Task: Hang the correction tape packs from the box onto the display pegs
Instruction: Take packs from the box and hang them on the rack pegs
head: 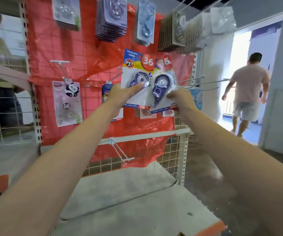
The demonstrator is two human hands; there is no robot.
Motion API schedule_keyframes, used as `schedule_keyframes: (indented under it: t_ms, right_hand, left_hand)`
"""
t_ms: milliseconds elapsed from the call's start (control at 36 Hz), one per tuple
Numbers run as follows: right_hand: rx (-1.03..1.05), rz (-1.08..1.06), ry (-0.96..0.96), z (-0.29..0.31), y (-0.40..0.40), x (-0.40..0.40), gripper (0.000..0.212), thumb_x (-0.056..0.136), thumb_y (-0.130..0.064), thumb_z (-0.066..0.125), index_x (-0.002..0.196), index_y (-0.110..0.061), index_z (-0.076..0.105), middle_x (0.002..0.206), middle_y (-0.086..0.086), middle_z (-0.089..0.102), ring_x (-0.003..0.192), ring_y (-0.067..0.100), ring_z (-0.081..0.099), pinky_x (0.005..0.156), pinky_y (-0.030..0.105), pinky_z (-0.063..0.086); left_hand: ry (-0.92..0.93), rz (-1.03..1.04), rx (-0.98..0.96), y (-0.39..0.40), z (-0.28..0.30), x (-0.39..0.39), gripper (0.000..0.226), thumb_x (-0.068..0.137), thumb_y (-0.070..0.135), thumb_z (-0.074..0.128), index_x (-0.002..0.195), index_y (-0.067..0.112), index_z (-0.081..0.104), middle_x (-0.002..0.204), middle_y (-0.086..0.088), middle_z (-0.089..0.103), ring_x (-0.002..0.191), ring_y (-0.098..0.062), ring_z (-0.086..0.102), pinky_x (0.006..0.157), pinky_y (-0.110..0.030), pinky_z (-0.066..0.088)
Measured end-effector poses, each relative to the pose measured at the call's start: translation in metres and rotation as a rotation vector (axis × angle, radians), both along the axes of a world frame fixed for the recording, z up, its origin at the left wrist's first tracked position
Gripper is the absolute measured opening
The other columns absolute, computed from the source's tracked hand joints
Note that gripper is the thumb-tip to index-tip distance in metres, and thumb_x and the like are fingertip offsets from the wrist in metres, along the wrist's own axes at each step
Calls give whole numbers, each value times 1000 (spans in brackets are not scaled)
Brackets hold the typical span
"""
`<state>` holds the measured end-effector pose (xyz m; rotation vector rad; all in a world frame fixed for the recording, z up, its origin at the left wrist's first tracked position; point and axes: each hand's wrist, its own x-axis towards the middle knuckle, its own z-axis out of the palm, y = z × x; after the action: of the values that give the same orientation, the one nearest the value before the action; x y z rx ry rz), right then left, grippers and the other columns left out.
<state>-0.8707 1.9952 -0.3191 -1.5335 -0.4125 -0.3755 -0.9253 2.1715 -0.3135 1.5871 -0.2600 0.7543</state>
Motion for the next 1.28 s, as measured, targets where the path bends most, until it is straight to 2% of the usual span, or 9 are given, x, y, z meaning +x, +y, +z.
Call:
schedule_keyframes:
  t_ms: [167,250,361,444,667,944,1028,1194,1278]
  right_hand:
    - [162,258,66,-20,29,-3,16,85,-36,56,80,-21,57,87,4,64,80,19,59,70,30,42]
    - [129,330,69,-31,46,2,69,54,-68,72,111,-29,67,132,-1,60,124,21,52,105,46,38]
    - [65,405,60,-46,68,2,121,43,-83,74,143,-23,43,147,-4,45,133,21,44,109,53,36]
    - [8,432,28,-61,89,-13,83,69,-62,74,137,-22,47,128,-16,55,120,14,51,103,45,41]
    - [-57,569,143,-99,141,-26,19,77,-8,77,94,-8,69,90,6,75,84,22,70,88,39,55]
    - [-202,680,227,-161,169,-55,19,80,-6,70,96,-5,60,97,15,68,81,26,66,81,38,52]
    - [-247,658,262,-181,171,-60,53,65,-27,79,102,3,57,100,20,66,91,35,66,82,44,51]
    - [-246,640,301,-217,167,-65,22,86,-6,68,76,-13,50,77,2,59,73,15,58,67,26,45]
    - [-255,627,326,-232,166,-67,18,84,-7,71,93,-4,56,98,19,66,93,29,66,84,41,53]
  left_hand:
    - [4,-68,-75,31,-10,-15,13,81,9,73,94,12,69,90,-4,72,78,-16,69,74,-30,56]
    - [34,-55,-73,51,-16,-22,10,82,6,70,88,14,69,87,-2,72,80,-18,67,82,-36,53]
    - [57,-80,-62,75,-27,-36,14,86,3,63,94,15,66,83,5,74,79,-12,67,76,-30,54]
    - [73,-70,-70,97,-40,-49,18,86,3,62,97,16,66,87,6,74,81,-12,68,75,-28,55]
    - [181,41,-128,146,-84,-83,25,83,-4,61,103,11,64,92,0,73,81,-14,69,77,-30,57]
    - [317,140,-210,171,-164,-119,21,82,-6,62,95,10,66,80,2,74,70,-10,70,62,-21,56]
    - [368,183,-192,175,-188,-127,19,81,-2,66,93,12,68,78,4,74,70,-10,69,64,-22,55]
    - [418,227,-174,177,-233,-137,26,78,-5,68,96,15,68,83,8,75,76,-7,70,66,-19,54]
    - [424,240,-180,171,-250,-139,31,78,-6,68,97,17,66,83,11,74,76,-5,69,65,-17,53]
